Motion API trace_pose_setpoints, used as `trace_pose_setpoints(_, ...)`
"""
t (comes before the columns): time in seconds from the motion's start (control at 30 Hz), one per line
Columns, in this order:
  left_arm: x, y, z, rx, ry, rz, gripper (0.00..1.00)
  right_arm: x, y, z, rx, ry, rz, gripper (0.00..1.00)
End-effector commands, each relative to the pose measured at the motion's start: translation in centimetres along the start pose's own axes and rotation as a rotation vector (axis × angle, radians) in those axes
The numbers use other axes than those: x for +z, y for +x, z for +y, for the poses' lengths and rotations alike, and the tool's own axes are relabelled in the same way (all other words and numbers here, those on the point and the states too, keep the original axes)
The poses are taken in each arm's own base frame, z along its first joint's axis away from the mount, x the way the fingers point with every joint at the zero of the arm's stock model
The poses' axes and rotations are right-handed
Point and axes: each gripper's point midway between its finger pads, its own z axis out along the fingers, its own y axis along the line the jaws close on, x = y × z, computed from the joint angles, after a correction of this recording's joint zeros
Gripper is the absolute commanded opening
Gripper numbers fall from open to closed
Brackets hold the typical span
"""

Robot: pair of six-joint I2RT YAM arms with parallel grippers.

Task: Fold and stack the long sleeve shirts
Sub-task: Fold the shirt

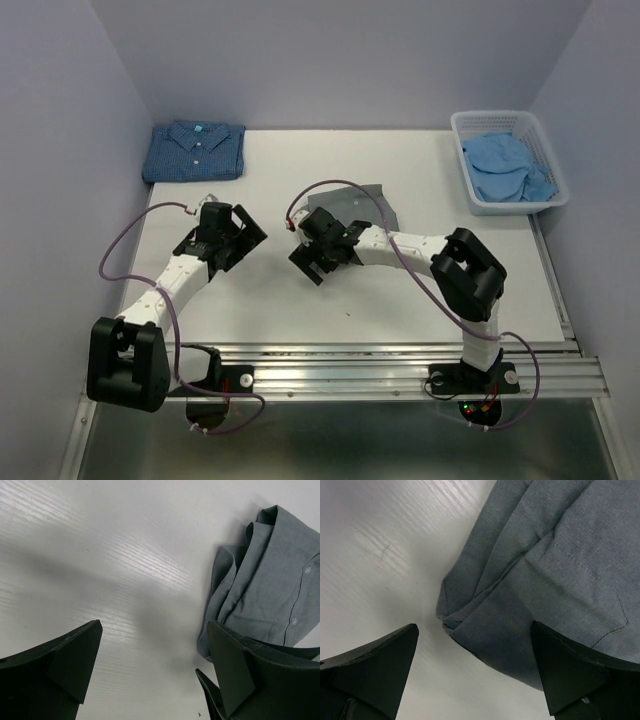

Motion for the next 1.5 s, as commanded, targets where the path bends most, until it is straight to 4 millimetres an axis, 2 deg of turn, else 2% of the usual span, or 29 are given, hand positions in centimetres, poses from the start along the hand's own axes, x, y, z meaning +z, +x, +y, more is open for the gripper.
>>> trace_pose_setpoints(0.0, 0.3, 0.4, -1.3, -0.033, 0.108, 0.017, 0.99, 0.9, 0.1, -0.9, -0.046, 0.069, -0.012, 1.0)
trace_pose_setpoints(0.03, 0.5, 0.7, -1.4, -0.04, 0.117, 0.028, 0.99, 1.4, 0.7, -1.3, -0.048, 0.096, -0.001, 0.99)
trace_pose_setpoints(0.07, 0.7, 1.1, -1.3, -0.045, 0.129, 0.039, 0.99, 1.8, 1.2, -1.3, -0.051, 0.103, 0.015, 0.9)
trace_pose_setpoints(0.1, 0.6, 1.3, -2.2, -0.053, 0.179, 0.05, 0.99, 2.3, 1.7, -1.4, -0.058, 0.111, 0.03, 0.83)
trace_pose_setpoints(0.23, 1.0, 2.2, -3.9, -0.066, 0.299, 0.092, 0.99, 2.3, 1.6, -1.4, -0.042, 0.114, 0.012, 0.27)
trace_pose_setpoints(0.3, 1.6, 3.5, -4.1, -0.084, 0.327, 0.137, 0.99, 1.3, 0.1, -1.3, -0.031, 0.1, -0.043, 0.21)
trace_pose_setpoints(0.33, 1.6, 4.0, -5.2, -0.075, 0.385, 0.155, 0.99, 0.5, -1.0, -1.4, -0.023, 0.098, -0.083, 0.2)
trace_pose_setpoints(0.4, 1.7, 5.0, -6.0, -0.09, 0.416, 0.185, 0.99, -0.3, -2.1, -1.1, -0.021, 0.078, -0.123, 0.17)
trace_pose_setpoints(0.43, 1.7, 5.1, -6.8, -0.086, 0.441, 0.186, 0.99, -0.7, -2.4, -1.1, -0.02, 0.071, -0.141, 0.12)
trace_pose_setpoints(0.5, 2.1, 6.8, -7.6, -0.074, 0.447, 0.231, 0.99, -2.0, -3.4, -0.8, -0.016, 0.046, -0.185, 0.09)
trace_pose_setpoints(0.57, 2.1, 7.1, -9.2, -0.083, 0.486, 0.239, 0.99, -2.6, -3.6, -0.5, -0.02, 0.022, -0.204, 0.07)
trace_pose_setpoints(0.6, 2.2, 7.9, -10.1, -0.079, 0.499, 0.26, 0.99, -3.3, -4.1, -0.1, -0.02, -0.003, -0.226, 0.07)
trace_pose_setpoints(0.7, 2.5, 8.4, -11.7, -0.097, 0.522, 0.271, 0.99, -4.3, -4.5, 0.6, -0.012, -0.053, -0.265, 0.07)
trace_pose_setpoints(0.93, 3.7, 8.7, -12.7, -0.155, 0.531, 0.294, 0.99, -4.8, -4.7, 2.6, -0.023, -0.169, -0.286, 0.06)
trace_pose_setpoints(1.13, 4.1, 8.9, -13.9, -0.167, 0.56, 0.305, 0.99, -5.0, -4.6, 3.1, -0.021, -0.197, -0.292, 0.06)
trace_pose_setpoints(1.3, 6.3, 10.0, -13.7, -0.151, 0.525, 0.344, 0.98, -6.6, -6.0, 3.4, -0.024, -0.224, -0.358, 0.06)
trace_pose_setpoints(1.37, 6.7, 10.4, -13.6, -0.138, 0.522, 0.355, 0.92, -6.9, -6.4, 3.4, -0.022, -0.229, -0.367, 0.06)
trace_pose_setpoints(1.4, 6.7, 10.4, -13.8, -0.132, 0.527, 0.355, 0.85, -7.1, -6.6, 3.5, -0.023, -0.234, -0.375, 0.06)
trace_pose_setpoints(1.43, 6.6, 10.1, -14.3, -0.126, 0.539, 0.349, 0.62, -7.3, -6.7, 3.6, -0.022, -0.241, -0.378, 0.06)
trace_pose_setpoints(1.47, 6.6, 10.0, -14.5, -0.109, 0.545, 0.338, 0.54, -7.4, -6.7, 3.7, -0.016, -0.248, -0.38, 0.06)
